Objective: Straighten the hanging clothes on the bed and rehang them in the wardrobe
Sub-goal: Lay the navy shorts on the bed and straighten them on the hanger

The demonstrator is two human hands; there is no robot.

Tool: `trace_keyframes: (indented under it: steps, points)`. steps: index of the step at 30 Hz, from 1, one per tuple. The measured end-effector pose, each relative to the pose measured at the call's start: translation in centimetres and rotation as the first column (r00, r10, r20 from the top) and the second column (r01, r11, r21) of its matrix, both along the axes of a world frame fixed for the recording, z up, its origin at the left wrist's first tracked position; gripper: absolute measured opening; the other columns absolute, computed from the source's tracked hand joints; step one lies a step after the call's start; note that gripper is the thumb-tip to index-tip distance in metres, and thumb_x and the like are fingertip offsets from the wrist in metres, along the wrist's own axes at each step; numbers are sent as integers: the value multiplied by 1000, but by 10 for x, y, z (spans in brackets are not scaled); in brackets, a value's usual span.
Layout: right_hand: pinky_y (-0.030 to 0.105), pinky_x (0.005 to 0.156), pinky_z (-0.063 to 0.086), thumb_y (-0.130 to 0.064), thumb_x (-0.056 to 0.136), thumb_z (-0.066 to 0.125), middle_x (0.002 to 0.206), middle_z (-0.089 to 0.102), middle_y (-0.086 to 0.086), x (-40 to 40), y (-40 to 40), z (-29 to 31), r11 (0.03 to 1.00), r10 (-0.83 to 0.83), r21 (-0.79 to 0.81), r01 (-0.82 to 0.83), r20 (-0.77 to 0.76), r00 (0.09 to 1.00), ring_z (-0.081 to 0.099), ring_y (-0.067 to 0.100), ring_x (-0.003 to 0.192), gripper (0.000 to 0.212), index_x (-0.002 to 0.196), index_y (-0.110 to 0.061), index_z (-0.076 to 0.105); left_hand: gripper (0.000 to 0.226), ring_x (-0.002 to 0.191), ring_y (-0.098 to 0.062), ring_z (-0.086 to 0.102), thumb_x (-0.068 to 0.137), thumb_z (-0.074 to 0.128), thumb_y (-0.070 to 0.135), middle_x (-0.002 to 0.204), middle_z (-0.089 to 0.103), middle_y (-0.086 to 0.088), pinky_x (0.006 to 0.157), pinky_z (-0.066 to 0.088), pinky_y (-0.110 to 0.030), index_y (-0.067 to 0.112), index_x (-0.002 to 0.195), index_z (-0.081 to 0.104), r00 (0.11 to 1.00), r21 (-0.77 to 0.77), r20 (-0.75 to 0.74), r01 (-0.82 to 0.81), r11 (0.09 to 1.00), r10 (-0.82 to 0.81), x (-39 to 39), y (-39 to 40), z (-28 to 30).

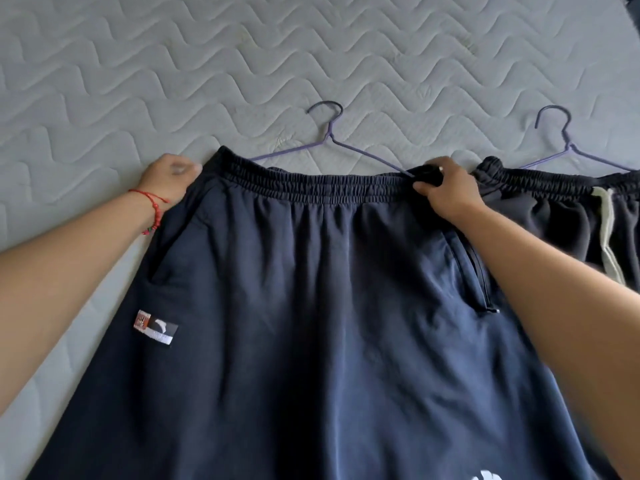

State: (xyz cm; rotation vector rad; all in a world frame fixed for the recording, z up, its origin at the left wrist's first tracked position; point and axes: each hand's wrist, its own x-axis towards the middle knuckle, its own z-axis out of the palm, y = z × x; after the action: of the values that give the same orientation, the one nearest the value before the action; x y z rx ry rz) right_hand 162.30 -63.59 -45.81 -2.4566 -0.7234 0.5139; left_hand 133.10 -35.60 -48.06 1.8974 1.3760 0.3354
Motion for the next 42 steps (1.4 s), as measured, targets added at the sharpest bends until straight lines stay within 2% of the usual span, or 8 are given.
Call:
trace_keyframes:
  steps: [5, 14, 17, 24, 27, 32, 35, 42]
  points:
    - [22, 100, 29, -18, 83, 66, 134, 51, 10, -38, -53, 20, 986, -46, 160, 44, 12, 999, 46, 22, 124, 56, 134, -12, 43, 9, 63, -2, 49, 95, 48, 22, 82, 53, 0, 61, 40, -16, 18, 97, 56, 973, -241, 176, -106, 965, 150, -75, -39, 10]
    - [37, 106, 32, 2, 75, 72, 125, 57, 22, -205, -187, 26, 992, -33, 126, 23, 83, 996, 50, 37, 121, 40, 113, 4, 61, 8, 100, -18, 51, 91, 54, 14, 101, 60, -7, 84, 44, -22, 14, 97, 59, 982, -352, 52, -151, 924, 181, -200, -177, 28]
    - [44, 100, 40, -3, 70, 78, 123, 59, 20, -274, -213, 28, 999, 5, 48, -7, 43, 999, 55, 39, 116, 43, 110, 3, 63, 17, 96, -26, 60, 87, 62, 19, 97, 67, -13, 85, 48, -40, 5, 96, 63, 977, -380, -109, -211, 901, 182, -241, -212, 32]
    - [40, 67, 56, -48, 34, 89, 109, 66, 21, -366, -235, 40, 920, 190, -347, -180, -5, 982, 67, 37, 92, 82, 102, -6, 70, 22, 85, -24, 60, 79, 71, 10, 93, 68, -12, 66, 50, -15, -3, 95, 67, 952, -273, -245, -252, 928, 186, -312, -232, 46]
    - [35, 58, 54, -40, 31, 89, 95, 68, 19, -379, -241, 38, 878, 283, -411, -245, 33, 959, 68, 35, 78, 74, 95, -7, 73, 20, 81, -30, 60, 79, 71, 15, 88, 69, -18, 75, 48, -40, -3, 87, 66, 922, -166, -288, -313, 935, 257, -330, -216, 51]
    - [23, 43, 44, -15, 30, 86, 58, 57, 2, -387, -246, 33, 865, 385, -391, -313, 120, 915, 57, 22, 49, 52, 80, -8, 72, 23, 80, -37, 59, 81, 69, 13, 81, 65, -16, 63, 47, -33, -9, 84, 63, 911, -241, -322, -343, 908, 259, -334, -212, 46]
    - [17, 39, 40, -10, 24, 85, 53, 56, -3, -387, -241, 35, 892, 371, -312, -328, 86, 925, 56, 15, 44, 50, 71, -12, 70, 18, 73, -29, 55, 82, 66, 7, 87, 59, -11, 40, 51, -16, -2, 96, 58, 851, -430, -222, -523, 736, 475, -338, -221, 43]
    - [30, 80, 44, -17, 83, 46, 131, 53, -6, -392, -247, 34, 913, 187, -296, -280, -307, 933, 58, 22, 107, 52, 135, -25, 42, 20, 72, -30, 58, 85, 64, 8, 91, 59, -12, 43, 54, -20, 0, 101, 56, 750, -499, -153, -621, 605, 643, -358, -234, 28]
